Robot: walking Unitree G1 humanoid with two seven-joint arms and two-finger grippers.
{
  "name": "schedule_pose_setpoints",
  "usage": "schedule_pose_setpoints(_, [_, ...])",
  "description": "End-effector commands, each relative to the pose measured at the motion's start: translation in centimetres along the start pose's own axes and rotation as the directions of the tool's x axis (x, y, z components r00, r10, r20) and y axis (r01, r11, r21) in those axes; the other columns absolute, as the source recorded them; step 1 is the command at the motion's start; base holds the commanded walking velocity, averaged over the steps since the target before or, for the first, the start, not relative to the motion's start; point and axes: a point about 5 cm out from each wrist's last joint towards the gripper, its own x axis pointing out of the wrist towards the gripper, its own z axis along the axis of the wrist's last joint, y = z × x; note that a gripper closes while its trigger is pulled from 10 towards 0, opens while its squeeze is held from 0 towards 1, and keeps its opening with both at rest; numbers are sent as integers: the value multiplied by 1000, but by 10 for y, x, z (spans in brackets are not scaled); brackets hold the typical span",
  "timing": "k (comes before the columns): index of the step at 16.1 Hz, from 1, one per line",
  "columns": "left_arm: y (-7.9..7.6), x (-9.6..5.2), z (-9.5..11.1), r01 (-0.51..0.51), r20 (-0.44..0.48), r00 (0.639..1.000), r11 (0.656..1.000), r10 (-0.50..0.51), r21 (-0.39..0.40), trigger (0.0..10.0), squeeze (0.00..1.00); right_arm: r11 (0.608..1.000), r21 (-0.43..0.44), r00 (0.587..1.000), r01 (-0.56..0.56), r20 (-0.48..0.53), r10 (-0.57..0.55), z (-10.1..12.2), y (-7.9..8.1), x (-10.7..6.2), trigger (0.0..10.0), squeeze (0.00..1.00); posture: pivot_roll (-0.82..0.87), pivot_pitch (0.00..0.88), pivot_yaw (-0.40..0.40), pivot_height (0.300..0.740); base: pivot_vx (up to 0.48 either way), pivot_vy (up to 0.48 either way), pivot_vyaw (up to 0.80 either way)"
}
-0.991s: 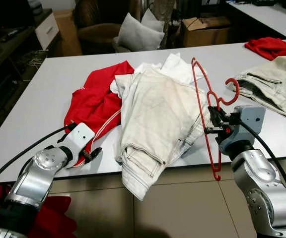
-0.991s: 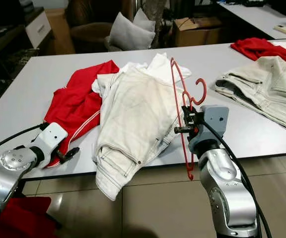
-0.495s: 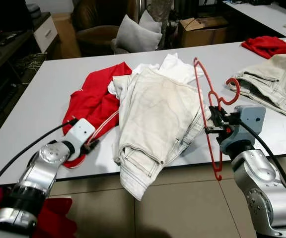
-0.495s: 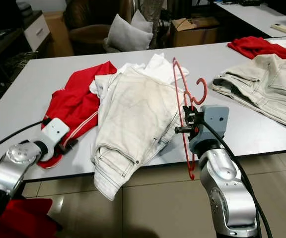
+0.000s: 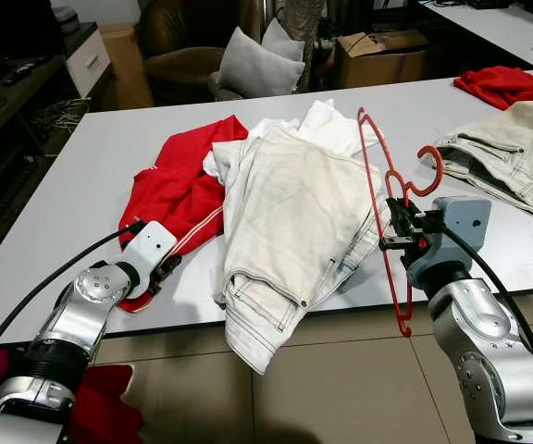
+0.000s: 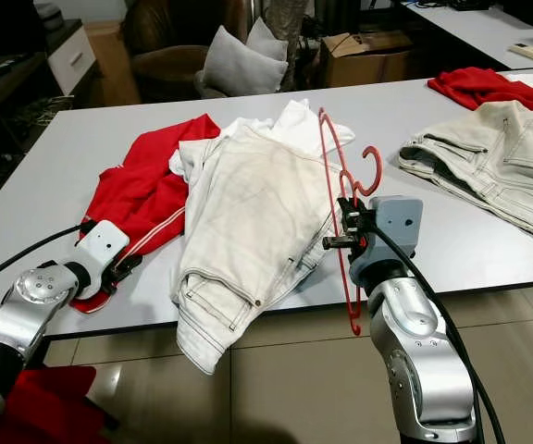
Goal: Hang hanger
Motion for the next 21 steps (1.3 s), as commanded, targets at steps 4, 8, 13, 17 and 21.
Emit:
schedule_pose_setpoints(4, [-4,3,2,94,53,995,983,-87,-157,0,0,1000,2,1000,-9,30,9,6,3,2,10000,0,-9,0,115,740,0,0,0])
schedule_pose_setpoints(8, [-6,1,2,157,86,986,956,-140,-248,0,0,1000,2,1000,-14,26,14,5,4,3,10000,0,-8,0,113,740,0,0,0])
schedule_pose_setpoints(13, [37,-7,30,137,273,961,805,32,-577,0,0,1000,4,999,-15,35,15,6,2,3,10000,0,-11,0,114,740,0,0,0])
schedule_pose_setpoints(17, [74,-23,104,361,561,820,658,114,-661,0,0,980,40,975,-193,118,188,25,7,2,10000,0,3,0,121,740,0,0,0])
schedule_pose_setpoints(21, [112,-47,192,403,683,698,670,215,-623,0,0,872,6,860,-490,165,482,50,16,-17,10000,0,7,0,128,740,0,0,0])
